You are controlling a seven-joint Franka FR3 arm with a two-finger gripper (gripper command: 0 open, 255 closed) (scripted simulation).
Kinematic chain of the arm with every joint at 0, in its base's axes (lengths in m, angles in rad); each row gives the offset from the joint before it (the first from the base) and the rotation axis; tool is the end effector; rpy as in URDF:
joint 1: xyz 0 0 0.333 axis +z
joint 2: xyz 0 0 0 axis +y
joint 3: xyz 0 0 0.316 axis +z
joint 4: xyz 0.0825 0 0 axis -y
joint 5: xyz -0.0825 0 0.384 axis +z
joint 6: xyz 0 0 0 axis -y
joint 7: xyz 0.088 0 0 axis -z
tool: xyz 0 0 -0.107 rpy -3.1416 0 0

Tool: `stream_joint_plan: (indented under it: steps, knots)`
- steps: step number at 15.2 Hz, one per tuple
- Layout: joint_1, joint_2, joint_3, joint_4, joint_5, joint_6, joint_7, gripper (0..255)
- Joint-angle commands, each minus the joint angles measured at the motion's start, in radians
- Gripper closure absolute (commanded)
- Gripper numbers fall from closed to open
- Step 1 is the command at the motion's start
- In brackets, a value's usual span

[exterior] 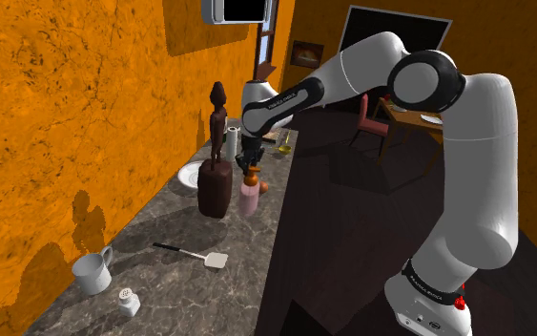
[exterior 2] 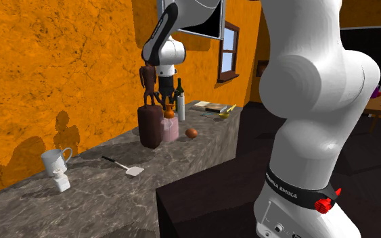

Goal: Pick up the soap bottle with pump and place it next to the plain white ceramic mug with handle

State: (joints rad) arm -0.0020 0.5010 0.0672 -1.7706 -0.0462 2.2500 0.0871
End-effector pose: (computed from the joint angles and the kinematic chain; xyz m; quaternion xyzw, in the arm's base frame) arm 0.6555 0.0379 0.2777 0.9999 -0.0002 -0.0099 0.0024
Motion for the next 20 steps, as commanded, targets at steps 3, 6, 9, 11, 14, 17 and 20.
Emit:
stream_joint_plan:
  steps: [3, 6, 9, 11, 14, 17, 20]
  knots:
    - [-0.001, -0.03, 0.002, 0.013, 0.003, -0.043, -0.002, 255]
    - [-0.002, -0.051, 0.003, 0.023, 0.005, -0.074, -0.003, 255]
    - [-0.002, -0.071, 0.004, 0.036, 0.007, -0.107, -0.005, 255]
    - [-0.003, -0.083, 0.004, 0.046, 0.008, -0.128, -0.005, 255]
    - [-0.003, -0.1, 0.005, 0.062, 0.01, -0.162, -0.007, 255]
    - [-0.003, -0.116, 0.006, 0.081, 0.011, -0.196, -0.008, 255]
    - [-0.004, -0.13, 0.006, 0.101, 0.013, -0.231, -0.009, 255]
